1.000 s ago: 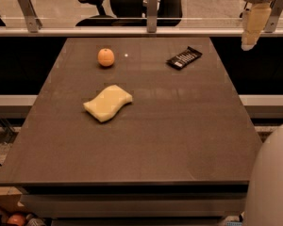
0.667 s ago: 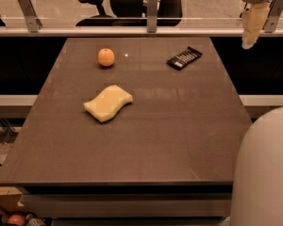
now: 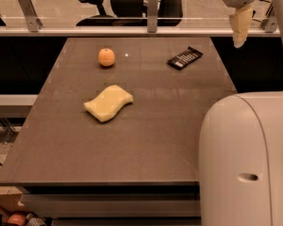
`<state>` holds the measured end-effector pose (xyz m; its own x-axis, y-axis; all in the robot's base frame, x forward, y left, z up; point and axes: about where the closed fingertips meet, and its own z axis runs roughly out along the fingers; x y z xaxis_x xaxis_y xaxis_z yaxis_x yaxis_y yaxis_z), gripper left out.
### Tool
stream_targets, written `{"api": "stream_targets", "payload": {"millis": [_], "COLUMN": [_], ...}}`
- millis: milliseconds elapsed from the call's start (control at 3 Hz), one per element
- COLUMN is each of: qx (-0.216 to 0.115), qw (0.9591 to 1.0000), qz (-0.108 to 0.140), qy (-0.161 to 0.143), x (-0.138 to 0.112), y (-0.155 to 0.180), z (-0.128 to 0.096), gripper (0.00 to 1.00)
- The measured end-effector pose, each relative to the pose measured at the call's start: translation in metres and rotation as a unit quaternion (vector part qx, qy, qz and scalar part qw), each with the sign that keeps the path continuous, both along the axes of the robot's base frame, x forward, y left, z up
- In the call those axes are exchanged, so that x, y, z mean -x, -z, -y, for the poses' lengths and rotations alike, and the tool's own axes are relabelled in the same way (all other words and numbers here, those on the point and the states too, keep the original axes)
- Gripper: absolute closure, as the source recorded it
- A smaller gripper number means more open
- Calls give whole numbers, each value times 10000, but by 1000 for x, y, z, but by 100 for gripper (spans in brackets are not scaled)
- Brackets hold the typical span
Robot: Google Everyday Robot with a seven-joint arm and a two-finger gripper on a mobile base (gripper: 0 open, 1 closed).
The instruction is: Move rxbar chocolate near sponge
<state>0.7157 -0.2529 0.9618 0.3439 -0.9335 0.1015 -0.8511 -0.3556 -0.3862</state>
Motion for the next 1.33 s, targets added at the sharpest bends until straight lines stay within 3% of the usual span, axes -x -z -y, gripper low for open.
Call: {"api": "stream_targets", "payload": {"millis": [667, 1000, 1333], "qx": [768, 947, 827], "qw": [9960, 9938, 9947], "qz": [-212, -300, -312], "qy": [-410, -506, -522], "x": [-32, -35, -27], "y": [30, 36, 32], "z": [-19, -20, -17], "gripper": [0, 0, 0]}}
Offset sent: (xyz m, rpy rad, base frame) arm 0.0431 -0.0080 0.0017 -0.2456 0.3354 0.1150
